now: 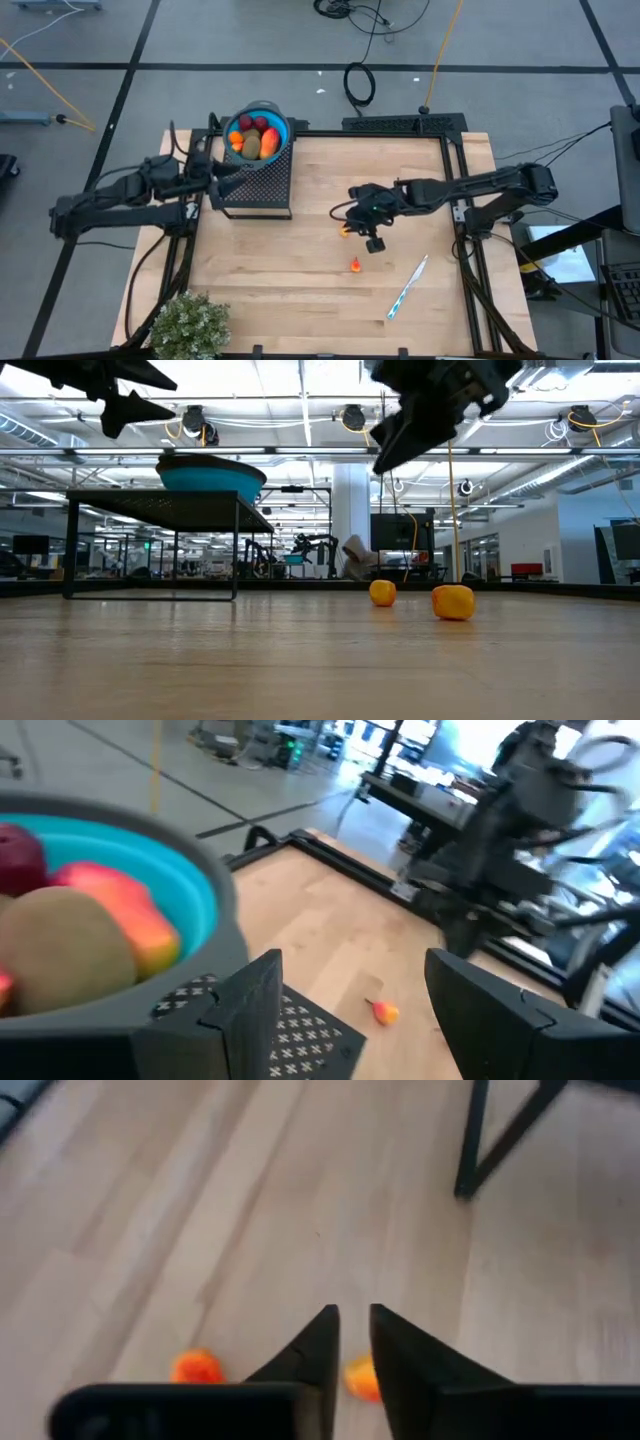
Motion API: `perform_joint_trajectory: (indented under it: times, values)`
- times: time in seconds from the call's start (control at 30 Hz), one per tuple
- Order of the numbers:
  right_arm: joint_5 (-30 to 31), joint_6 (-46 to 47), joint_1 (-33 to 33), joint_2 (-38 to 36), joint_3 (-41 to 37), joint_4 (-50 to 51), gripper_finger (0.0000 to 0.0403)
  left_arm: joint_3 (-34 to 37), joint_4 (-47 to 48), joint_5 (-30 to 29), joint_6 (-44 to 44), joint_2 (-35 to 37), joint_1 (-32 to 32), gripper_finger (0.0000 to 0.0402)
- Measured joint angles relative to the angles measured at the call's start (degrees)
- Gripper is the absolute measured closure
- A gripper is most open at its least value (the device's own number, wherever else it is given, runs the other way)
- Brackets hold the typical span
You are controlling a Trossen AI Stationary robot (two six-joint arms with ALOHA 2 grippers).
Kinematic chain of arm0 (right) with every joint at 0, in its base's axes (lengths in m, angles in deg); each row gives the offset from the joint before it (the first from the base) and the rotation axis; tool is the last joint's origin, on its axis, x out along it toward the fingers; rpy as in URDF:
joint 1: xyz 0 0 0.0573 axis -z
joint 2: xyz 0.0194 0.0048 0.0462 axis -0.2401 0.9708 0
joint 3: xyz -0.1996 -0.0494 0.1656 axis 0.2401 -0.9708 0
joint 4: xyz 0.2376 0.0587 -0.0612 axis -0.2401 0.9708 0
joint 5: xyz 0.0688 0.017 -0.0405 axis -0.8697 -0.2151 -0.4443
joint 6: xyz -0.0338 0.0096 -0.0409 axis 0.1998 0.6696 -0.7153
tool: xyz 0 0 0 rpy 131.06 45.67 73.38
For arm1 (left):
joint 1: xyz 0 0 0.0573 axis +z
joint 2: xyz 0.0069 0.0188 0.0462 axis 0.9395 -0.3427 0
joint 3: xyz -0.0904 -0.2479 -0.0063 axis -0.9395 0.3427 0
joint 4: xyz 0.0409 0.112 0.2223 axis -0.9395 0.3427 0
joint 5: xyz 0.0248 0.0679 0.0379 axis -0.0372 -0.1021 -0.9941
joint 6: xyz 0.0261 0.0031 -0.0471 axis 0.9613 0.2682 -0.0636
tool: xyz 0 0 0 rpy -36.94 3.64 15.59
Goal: Pick & Place Fruit
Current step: Put the top peach into the blue strainer bowl on the shelf
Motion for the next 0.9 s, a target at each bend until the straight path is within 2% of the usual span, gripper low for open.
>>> perform_joint_trajectory:
  times: [0.23, 0.53, 0.73, 0.9]
  values:
    - [0.03, -0.27, 3.22, 2.9, -0.04, -0.56, 0.0264, 0.0, 1.17, -0.23, 2.51, 1.66, -3.44, 0.0156]
    - [-0.19, -3.23, 3.09, 8.92, -0.03, -1.77, 0.018, 0.0, 6.22, -0.23, 2.73, 2.9, -3.74, 0.0156]
    - [-0.16, -4.65, 3.09, 13.68, -0.04, -2.43, 0.015, 0.0, 8.34, -0.17, 2.67, 2.9, -3.74, 0.0156]
    - [-0.2, -6.26, 3.09, 16.12, -0.04, -2.35, 0.0148, 0.0, 9.21, -0.15, 2.68, 2.9, -3.74, 0.0156]
